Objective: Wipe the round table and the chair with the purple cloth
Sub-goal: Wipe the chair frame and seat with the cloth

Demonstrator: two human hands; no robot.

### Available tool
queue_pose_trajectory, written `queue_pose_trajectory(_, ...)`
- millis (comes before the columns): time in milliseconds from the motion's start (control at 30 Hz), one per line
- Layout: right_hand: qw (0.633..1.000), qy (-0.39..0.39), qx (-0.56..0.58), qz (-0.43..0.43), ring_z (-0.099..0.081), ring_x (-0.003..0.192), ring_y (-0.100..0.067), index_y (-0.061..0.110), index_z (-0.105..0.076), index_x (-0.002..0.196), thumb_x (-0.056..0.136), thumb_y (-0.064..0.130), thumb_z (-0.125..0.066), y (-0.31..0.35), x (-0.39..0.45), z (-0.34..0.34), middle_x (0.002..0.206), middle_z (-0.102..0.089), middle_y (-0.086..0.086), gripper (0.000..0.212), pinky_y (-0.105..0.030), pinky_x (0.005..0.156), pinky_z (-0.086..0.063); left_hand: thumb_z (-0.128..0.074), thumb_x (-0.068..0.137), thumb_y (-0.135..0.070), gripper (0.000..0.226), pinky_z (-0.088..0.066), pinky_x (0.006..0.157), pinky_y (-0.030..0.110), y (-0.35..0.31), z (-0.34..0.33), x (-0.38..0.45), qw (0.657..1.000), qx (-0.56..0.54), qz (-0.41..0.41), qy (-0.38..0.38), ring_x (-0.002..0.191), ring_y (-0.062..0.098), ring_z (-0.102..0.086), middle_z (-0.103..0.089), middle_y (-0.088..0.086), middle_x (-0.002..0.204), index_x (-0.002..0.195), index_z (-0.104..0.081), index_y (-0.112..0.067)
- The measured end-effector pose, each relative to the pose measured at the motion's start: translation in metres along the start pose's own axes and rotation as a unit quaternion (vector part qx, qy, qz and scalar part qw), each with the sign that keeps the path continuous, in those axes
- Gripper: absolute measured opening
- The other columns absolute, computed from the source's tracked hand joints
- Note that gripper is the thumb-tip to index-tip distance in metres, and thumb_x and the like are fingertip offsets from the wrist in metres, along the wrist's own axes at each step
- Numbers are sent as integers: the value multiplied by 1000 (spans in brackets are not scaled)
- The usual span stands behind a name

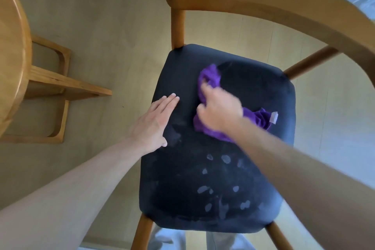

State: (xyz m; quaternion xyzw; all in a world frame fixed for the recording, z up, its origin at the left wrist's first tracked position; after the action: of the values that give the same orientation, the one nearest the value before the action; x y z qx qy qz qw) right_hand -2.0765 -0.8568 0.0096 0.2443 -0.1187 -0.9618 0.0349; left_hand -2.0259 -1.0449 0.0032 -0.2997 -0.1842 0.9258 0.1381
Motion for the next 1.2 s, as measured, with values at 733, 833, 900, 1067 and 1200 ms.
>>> queue_pose_trajectory(733, 999, -15, -7, -43, -64, 101, -39, 19, -53, 121, 88, 32, -50, -16, 5, 15, 112, -64, -12, 35, -37, 72, -41, -74, 90, -19, 87, -50, 98, 35, 5, -19, -41, 991, -42, 96, -82, 141, 17, -25, -7, -14, 168, 159, -21, -19)
queue_pose_trajectory(833, 993, 66, -51, 81, -65, 104, -36, 23, -43, 142, 92, 36, -48, 31, -61, -31, 125, -60, -7, 52, -36, 70, -41, -75, 90, -22, 89, -49, 103, 34, 7, -18, -41, 992, -43, 91, -72, 144, 17, -25, -7, -13, 168, 160, -20, -20)
queue_pose_trajectory(900, 978, 137, -60, 143, -63, 108, -32, 27, -35, 152, 97, 38, -44, 42, -100, -52, 131, -56, -1, 57, -33, 70, -38, -75, 90, -22, 89, -48, 105, 35, 6, -18, -40, 993, -47, 84, -69, 146, 17, -24, -7, -12, 168, 160, -20, -19)
queue_pose_trajectory(1067, 960, 183, -83, 198, -59, 121, -25, 41, -32, 154, 95, 40, -46, 28, -103, -35, 133, -57, 5, 61, -34, 81, -48, -74, 90, -22, 88, -47, 106, 35, 10, -19, -40, 994, -51, 71, -70, 147, 17, -21, -5, -13, 168, 160, -20, -19)
queue_pose_trajectory(1200, 999, -4, 9, 52, -61, 117, -34, 36, -53, 144, 89, 33, -57, -8, -45, 31, 127, -66, -6, 55, -40, 88, -51, -74, 91, -22, 85, -48, 100, 33, 14, -22, -42, 992, -60, 71, -85, 146, 15, -22, -8, -14, 168, 159, -23, -19)
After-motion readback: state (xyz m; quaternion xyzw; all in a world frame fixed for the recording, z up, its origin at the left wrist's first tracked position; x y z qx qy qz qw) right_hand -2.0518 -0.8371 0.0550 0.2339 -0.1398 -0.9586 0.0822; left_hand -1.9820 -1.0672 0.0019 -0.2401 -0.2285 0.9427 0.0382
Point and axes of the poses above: each hand's wrist, its own x-axis towards the middle knuckle, its own z-axis out of the back of the hand, y = z × x, the point moved 5 cm from there along x, towards the middle knuckle
